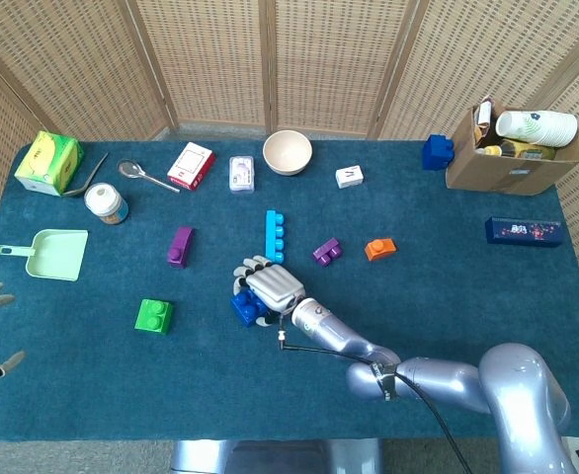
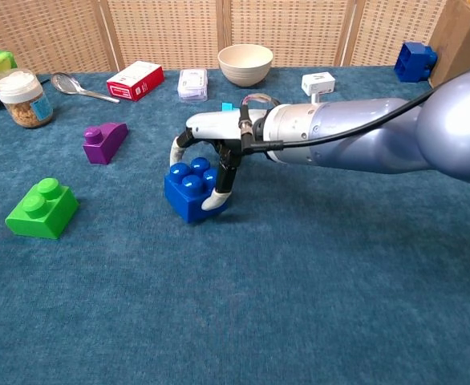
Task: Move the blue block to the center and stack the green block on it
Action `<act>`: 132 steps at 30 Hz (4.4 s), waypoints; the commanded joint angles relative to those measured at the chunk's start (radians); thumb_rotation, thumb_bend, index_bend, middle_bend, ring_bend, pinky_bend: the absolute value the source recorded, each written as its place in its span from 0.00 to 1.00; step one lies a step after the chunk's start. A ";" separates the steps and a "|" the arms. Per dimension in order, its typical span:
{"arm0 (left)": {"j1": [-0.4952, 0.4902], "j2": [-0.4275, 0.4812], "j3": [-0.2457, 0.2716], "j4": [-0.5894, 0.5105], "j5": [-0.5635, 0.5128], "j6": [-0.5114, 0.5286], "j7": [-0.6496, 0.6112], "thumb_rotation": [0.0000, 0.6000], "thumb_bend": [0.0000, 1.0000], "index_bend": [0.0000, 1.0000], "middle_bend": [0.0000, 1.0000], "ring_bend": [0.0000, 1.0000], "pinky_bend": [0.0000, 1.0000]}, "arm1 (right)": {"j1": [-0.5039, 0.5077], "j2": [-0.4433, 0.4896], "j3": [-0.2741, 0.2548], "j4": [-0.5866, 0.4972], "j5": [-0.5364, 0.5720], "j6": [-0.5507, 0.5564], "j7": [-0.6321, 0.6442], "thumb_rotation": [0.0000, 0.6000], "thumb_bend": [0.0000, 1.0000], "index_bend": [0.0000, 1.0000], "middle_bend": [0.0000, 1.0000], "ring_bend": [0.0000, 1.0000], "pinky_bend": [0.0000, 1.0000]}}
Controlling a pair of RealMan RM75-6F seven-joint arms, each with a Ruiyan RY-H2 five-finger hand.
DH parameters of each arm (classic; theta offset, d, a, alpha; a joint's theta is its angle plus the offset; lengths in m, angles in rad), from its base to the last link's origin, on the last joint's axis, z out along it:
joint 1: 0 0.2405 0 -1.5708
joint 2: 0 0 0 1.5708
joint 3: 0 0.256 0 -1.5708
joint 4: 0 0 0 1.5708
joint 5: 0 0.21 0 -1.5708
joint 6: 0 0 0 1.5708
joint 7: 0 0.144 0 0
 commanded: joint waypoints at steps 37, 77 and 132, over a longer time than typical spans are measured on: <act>-0.131 0.018 -0.002 0.014 0.107 -0.140 0.048 1.00 0.26 0.20 0.10 0.01 0.00 | -0.300 0.531 -0.068 -0.496 0.039 0.465 -0.061 1.00 0.23 0.23 0.15 0.00 0.00; -0.354 -0.116 0.015 0.080 0.132 -0.382 0.123 1.00 0.27 0.21 0.08 0.00 0.00 | -0.700 0.660 -0.084 -0.508 -0.099 0.836 -0.006 1.00 0.23 0.30 0.16 0.00 0.00; -0.519 -0.334 -0.007 0.279 -0.053 -0.626 0.042 1.00 0.28 0.43 0.13 0.02 0.00 | -0.852 0.680 -0.021 -0.554 -0.127 0.848 0.020 1.00 0.23 0.29 0.16 0.00 0.00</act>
